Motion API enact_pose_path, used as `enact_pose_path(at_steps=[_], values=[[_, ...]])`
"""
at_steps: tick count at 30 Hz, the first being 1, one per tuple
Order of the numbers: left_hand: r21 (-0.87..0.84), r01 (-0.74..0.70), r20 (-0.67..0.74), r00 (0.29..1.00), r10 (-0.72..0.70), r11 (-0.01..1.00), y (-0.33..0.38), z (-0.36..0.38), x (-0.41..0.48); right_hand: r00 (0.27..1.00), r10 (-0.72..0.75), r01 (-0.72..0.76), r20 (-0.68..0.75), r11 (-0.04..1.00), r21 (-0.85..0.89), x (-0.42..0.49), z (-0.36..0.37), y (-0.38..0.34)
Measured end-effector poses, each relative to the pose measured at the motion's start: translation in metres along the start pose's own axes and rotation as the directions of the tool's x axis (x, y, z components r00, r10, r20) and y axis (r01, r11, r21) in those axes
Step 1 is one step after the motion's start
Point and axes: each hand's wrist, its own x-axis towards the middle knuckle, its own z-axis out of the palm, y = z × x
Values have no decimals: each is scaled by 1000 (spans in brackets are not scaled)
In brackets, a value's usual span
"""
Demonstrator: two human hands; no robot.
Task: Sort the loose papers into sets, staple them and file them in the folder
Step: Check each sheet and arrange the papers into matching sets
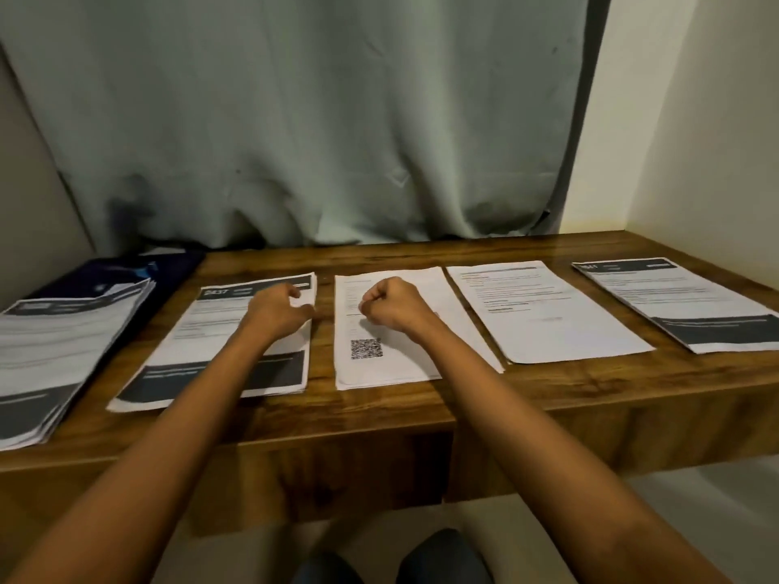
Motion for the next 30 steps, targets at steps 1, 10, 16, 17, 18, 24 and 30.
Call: enact_pose_path(at_steps=[1, 10, 16, 17, 18, 24, 30], values=[[31, 46, -4, 999, -46, 998, -16, -7, 1, 999, 8, -7, 34, 1000, -3, 1, 11, -9], [202, 388, 6, 917, -398, 899, -115, -40, 12, 977, 55, -54, 207, 998, -11, 3, 70, -57], [249, 404, -34, 912, -409, 880, -116, -40, 15, 977, 64, -43, 203, 994, -102, 11, 89, -63], [252, 400, -30, 913, -406, 881, -116, -40, 15, 977, 66, -41, 204, 991, -124, 13, 92, -64], [256, 392, -24, 917, -399, 884, -117, -41, 15, 975, 70, -42, 209, 989, -139, 13, 94, -64], [223, 348, -10, 935, -355, 911, -127, -48, 11, 974, 79, -32, 210, 975, -218, 17, 99, -64], [109, 292, -23, 956, -291, 950, -122, -66, 3, 992, 59, -3, 112, 894, -448, 15, 109, -81]])
